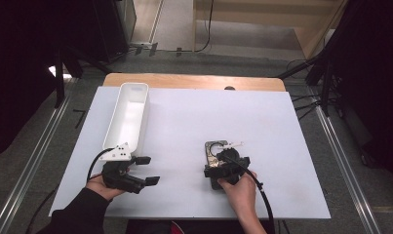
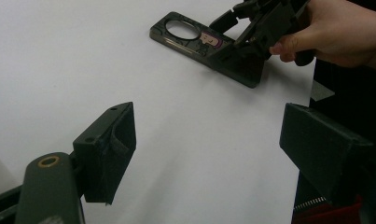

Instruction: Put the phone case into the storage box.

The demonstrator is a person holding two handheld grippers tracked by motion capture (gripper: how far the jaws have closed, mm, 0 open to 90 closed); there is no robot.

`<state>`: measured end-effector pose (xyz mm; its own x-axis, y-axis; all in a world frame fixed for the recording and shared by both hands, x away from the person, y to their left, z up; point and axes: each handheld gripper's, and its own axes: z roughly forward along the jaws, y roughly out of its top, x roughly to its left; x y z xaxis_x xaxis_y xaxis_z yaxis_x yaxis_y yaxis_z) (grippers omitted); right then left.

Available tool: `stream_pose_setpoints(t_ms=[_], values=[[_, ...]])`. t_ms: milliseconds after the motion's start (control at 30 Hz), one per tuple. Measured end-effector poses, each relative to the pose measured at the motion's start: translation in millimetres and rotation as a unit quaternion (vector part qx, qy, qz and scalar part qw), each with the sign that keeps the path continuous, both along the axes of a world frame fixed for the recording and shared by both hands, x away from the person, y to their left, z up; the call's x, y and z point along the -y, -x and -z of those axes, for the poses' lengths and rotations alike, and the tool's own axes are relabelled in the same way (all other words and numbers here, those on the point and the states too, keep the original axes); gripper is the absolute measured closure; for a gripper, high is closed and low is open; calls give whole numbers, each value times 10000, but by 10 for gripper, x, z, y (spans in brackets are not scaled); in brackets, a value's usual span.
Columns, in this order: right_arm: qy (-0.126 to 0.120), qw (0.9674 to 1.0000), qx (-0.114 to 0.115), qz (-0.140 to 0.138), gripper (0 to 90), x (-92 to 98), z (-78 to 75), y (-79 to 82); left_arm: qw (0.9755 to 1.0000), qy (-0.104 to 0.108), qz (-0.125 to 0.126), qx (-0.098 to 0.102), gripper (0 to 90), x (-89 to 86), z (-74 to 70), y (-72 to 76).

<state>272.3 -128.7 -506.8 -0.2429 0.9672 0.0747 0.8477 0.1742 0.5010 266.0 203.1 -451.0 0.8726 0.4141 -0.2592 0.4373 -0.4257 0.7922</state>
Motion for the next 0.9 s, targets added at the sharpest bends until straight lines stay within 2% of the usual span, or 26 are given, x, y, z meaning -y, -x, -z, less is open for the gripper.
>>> stream_pose_setpoints(t_ms=[133,533,800,900], values=[[209,9997,107,-15,0,-44,25,23,10000,-3,3,1,183,1,0,0],[181,9997,167,45,1,-47,30,44,10000,-2,-4,-10,183,2,1,-1],[137,9993,320,152,44,-40,37,84,10000,-17,-1,-18,183,4,-1,-1],[125,9993,311,184,48,-42,34,86,10000,-31,2,-17,183,2,-1,-3]])
